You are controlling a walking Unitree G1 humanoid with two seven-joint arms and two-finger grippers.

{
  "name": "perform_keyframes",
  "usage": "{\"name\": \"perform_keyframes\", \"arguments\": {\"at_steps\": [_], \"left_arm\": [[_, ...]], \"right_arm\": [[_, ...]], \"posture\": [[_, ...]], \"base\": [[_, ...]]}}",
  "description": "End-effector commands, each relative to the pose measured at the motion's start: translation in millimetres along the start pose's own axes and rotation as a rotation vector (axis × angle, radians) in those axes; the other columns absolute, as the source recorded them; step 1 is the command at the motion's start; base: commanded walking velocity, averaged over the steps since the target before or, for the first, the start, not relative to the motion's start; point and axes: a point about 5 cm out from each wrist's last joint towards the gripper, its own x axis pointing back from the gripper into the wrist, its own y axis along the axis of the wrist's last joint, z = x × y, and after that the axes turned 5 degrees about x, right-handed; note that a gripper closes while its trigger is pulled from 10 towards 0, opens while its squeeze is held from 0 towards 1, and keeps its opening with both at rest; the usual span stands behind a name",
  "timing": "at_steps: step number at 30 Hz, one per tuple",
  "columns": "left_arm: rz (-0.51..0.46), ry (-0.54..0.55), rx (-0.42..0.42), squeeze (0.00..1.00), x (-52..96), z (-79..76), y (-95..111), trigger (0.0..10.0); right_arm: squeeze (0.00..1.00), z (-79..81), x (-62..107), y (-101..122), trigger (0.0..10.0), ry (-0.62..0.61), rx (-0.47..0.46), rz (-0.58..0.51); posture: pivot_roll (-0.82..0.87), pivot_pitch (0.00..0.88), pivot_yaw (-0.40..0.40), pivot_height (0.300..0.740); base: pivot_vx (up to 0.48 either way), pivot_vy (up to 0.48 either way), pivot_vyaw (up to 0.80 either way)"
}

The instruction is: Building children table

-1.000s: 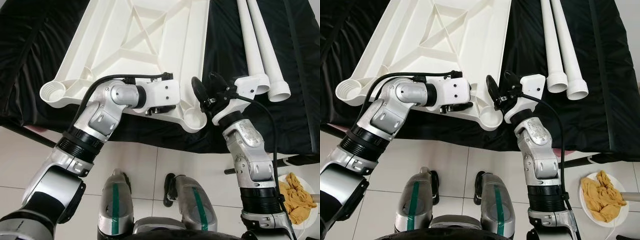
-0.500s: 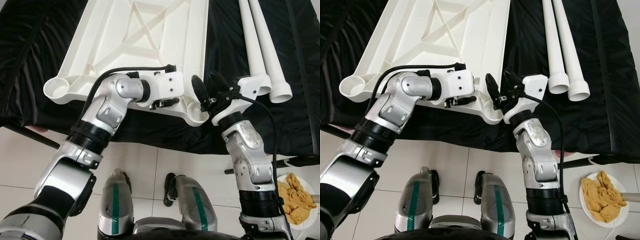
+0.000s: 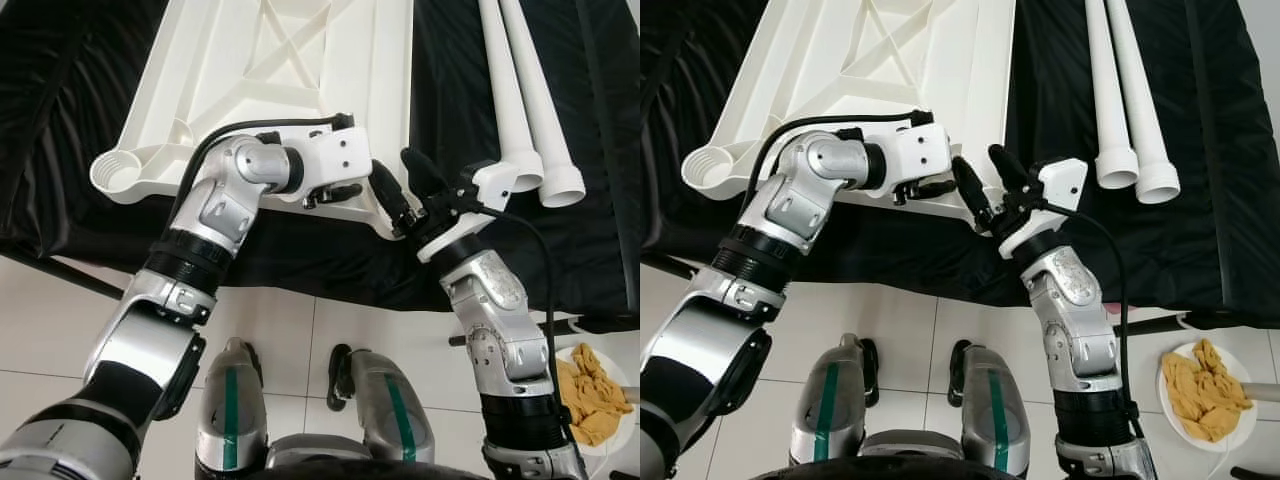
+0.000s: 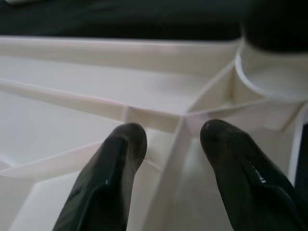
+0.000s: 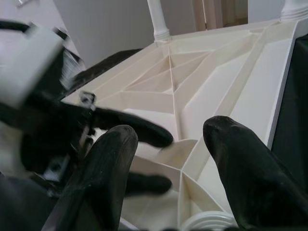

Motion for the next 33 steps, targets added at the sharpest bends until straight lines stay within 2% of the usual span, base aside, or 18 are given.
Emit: {"name": "perform_keyframes", "arguments": {"at_steps": [1, 3, 6, 8, 9, 12, 13, 16, 20, 23, 27, 33], "left_arm": [[-0.109, 0.386, 0.014, 0.00, 12.9, 22.4, 10.8, 10.0], [-0.136, 0.349, 0.018, 0.00, 16.6, 20.7, 14.7, 10.0], [-0.202, 0.222, 0.026, 0.00, 33.4, 15.6, 23.9, 10.0], [-0.207, 0.205, 0.027, 0.00, 35.6, 15.0, 24.6, 10.0], [-0.212, 0.187, 0.039, 0.00, 41.6, 17.5, 24.8, 10.0], [-0.202, 0.262, 0.080, 0.00, 54.8, 34.0, 22.3, 10.0], [-0.202, 0.262, 0.080, 0.00, 54.8, 34.0, 22.3, 10.0], [-0.139, 0.369, 0.121, 0.00, 56.8, 43.6, 12.0, 10.0], [-0.116, 0.412, 0.173, 0.00, 56.4, 44.1, 7.3, 10.0], [-0.125, 0.479, 0.282, 0.00, 55.4, 42.9, 3.3, 10.0], [-0.122, 0.508, 0.344, 0.00, 55.5, 41.2, -0.2, 10.0], [-0.113, 0.515, 0.358, 0.00, 55.3, 37.1, -3.3, 10.0]], "right_arm": [[0.00, -0.9, 1.6, -1.9, 10.0, 0.011, -0.001, 0.011], [0.00, -1.8, 1.3, -1.9, 10.0, 0.014, -0.003, 0.011], [0.00, -2.7, 1.0, -2.5, 10.0, 0.053, -0.004, 0.021], [0.00, -2.7, 1.1, -2.7, 10.0, 0.059, -0.004, 0.022], [0.00, -3.6, 0.8, -3.2, 10.0, 0.064, -0.002, 0.025], [0.00, -4.9, -0.7, -5.3, 10.0, 0.089, 0.012, 0.041], [0.00, -4.9, -0.7, -5.3, 10.0, 0.089, 0.012, 0.041], [0.00, -5.3, -4.6, -6.6, 10.0, 0.112, 0.032, 0.065], [0.00, -6.0, -6.9, -7.7, 10.0, 0.132, 0.055, 0.087], [0.00, -11.8, -9.3, -6.9, 10.0, 0.163, 0.079, 0.109], [0.00, -18.5, -10.6, -7.0, 10.0, 0.178, 0.083, 0.129], [0.00, -24.1, -12.3, -4.6, 10.0, 0.217, 0.110, 0.153]], "posture": [[0.03, 0.115, -0.027, 0.740], [0.03, 0.111, -0.031, 0.740], [0.04, 0.104, -0.037, 0.740], [0.04, 0.104, -0.037, 0.740], [0.05, 0.100, -0.041, 0.740], [0.06, 0.093, -0.047, 0.740], [0.06, 0.093, -0.047, 0.740], [0.06, 0.085, -0.056, 0.740], [0.06, 0.081, -0.064, 0.740], [0.07, 0.076, -0.078, 0.740], [0.06, 0.078, -0.088, 0.740], [0.05, 0.089, -0.103, 0.740]], "base": [[0.000, 0.000, 0.00], [0.000, 0.000, 0.00], [0.000, 0.000, 0.00], [0.000, 0.000, 0.00], [0.000, 0.000, 0.00], [0.000, 0.000, 0.00], [0.000, 0.000, 0.00], [0.000, 0.000, 0.00], [0.000, 0.000, 0.00], [0.000, 0.000, 0.00], [0.000, 0.000, 0.00], [0.000, 0.000, 0.00]]}}
